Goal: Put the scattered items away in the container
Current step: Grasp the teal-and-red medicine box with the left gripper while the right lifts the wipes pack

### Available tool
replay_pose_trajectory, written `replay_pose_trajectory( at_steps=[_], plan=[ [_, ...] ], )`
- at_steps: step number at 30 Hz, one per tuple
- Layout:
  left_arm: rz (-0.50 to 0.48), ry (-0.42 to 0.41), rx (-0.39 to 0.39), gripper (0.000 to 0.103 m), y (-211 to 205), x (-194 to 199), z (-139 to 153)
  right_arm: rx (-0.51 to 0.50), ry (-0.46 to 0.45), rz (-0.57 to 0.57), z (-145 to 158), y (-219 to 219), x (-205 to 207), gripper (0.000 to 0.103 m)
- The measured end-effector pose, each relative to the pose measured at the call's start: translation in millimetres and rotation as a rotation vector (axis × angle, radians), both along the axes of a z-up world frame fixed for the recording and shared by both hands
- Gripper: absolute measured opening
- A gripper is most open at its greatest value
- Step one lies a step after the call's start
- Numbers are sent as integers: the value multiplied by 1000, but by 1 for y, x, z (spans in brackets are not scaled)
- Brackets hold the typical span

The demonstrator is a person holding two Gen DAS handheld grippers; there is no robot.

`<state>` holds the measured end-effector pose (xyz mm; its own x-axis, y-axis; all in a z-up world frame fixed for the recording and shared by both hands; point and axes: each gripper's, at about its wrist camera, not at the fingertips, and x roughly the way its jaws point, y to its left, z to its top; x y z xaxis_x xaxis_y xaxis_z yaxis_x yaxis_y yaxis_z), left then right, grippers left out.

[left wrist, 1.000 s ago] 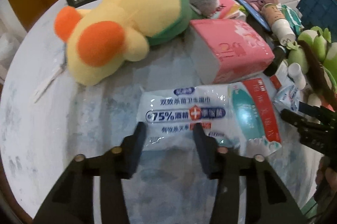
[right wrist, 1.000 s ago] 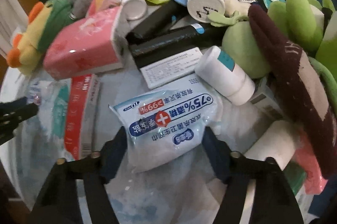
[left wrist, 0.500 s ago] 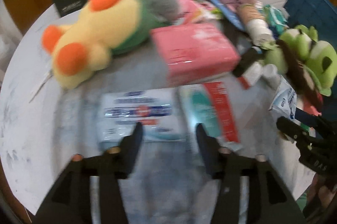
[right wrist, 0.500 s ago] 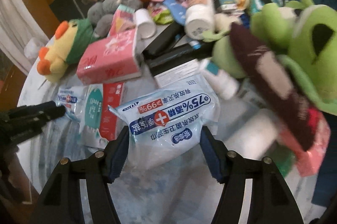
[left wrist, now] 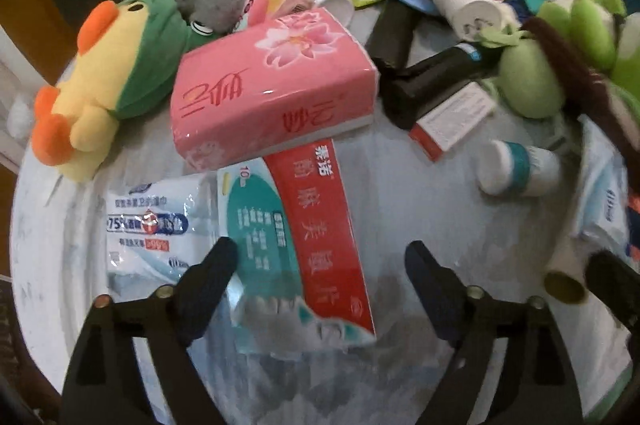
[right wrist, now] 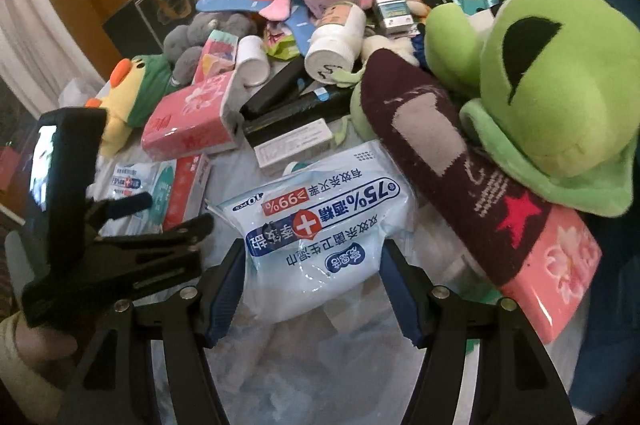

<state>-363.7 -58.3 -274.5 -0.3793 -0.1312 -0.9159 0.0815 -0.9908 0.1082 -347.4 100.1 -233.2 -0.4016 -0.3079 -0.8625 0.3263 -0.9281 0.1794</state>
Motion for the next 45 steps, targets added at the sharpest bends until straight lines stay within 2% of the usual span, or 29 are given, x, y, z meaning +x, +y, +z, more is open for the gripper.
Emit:
replay_pose_trajectory(
  at_steps=[3, 4, 6, 7, 8, 9, 17, 24, 33, 40, 45],
  plan=[
    [29, -12, -15, 93, -6, 0, -6, -2, -4, 19, -2, 1, -3, 65],
    [46, -32, 8, 93, -11, 1, -9, -3, -4, 23, -2, 1, -3, 65],
    [78, -42, 109, 91, -26, 14, -8, -5, -5, 32, -2, 2, -3, 65],
    [79, -39, 136, 79, -30, 21, -7, -6, -5, 37, -3, 2, -4, 65],
    [71, -39, 141, 72, -31, 26, -6, -7, -5, 41, -3, 2, -4, 65],
    [61, -36, 147, 72, -32, 29, -7, -10, -6, 42, -3, 2, -4, 65],
    [32, 35, 124, 72, -40, 46, 6, -1, -7, 53, -2, -14, 7, 65],
    [0, 140, 122, 72, -52, 71, 49, 1, 28, 49, 13, -27, 21, 65],
    [-58, 258, 107, 72, -36, 76, 108, -2, 155, 20, 66, -35, 47, 65],
    [-133, 359, 119, 72, -31, 99, 157, 23, 280, -15, 119, -37, 76, 65],
    [-197, 432, 147, 72, -13, 109, 193, 55, 381, -65, 164, -22, 96, 65]
  ],
)
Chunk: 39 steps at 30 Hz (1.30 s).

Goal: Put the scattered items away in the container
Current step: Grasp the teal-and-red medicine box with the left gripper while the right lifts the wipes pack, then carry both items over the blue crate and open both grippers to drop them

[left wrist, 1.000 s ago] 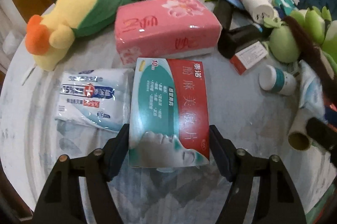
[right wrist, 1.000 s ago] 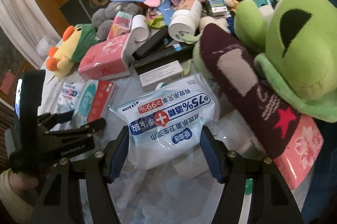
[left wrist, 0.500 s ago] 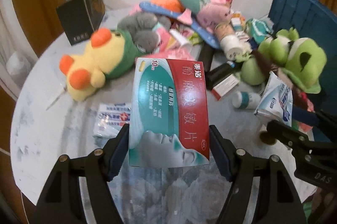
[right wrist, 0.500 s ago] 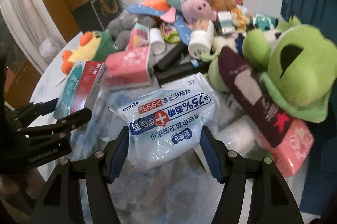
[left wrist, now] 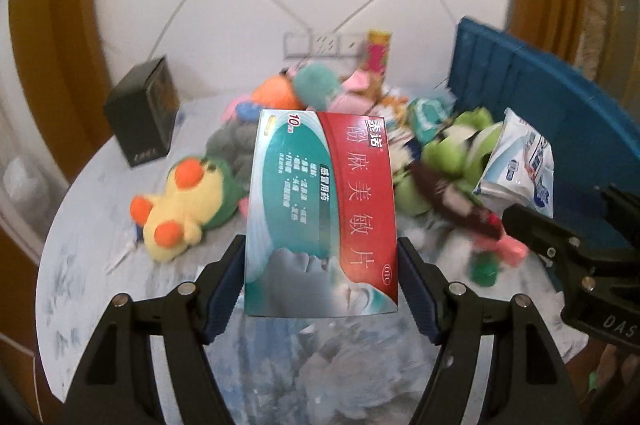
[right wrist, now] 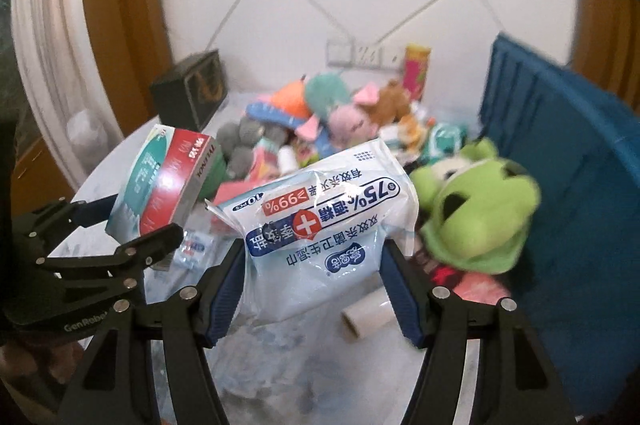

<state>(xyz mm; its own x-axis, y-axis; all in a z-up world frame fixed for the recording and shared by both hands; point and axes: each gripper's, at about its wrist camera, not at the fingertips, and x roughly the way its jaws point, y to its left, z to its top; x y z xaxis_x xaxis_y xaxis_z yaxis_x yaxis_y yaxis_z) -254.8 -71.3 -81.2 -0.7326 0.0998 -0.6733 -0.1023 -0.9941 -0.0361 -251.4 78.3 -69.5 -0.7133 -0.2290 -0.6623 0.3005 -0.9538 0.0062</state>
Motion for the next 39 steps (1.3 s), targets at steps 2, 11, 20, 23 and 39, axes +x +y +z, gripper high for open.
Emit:
replay_pose_trajectory(
  at_steps=[2, 11, 20, 23, 39],
  plan=[
    [-25, 29, 7, 72, 10, 3, 15, 11, 42, -25, 19, 10, 7, 65],
    [-131, 131, 35, 72, 87, 10, 74, 26, 209, -149, 97, 81, 34, 65],
    [-188, 202, 93, 72, 222, 3, 129, 44, 314, -242, 140, 216, 46, 65],
    [-210, 183, 102, 72, 277, -7, 144, 62, 320, -268, 143, 269, 39, 66],
    [-250, 10, -28, 72, 429, -41, 143, 23, 239, -348, 128, 426, 2, 66]
  ],
)
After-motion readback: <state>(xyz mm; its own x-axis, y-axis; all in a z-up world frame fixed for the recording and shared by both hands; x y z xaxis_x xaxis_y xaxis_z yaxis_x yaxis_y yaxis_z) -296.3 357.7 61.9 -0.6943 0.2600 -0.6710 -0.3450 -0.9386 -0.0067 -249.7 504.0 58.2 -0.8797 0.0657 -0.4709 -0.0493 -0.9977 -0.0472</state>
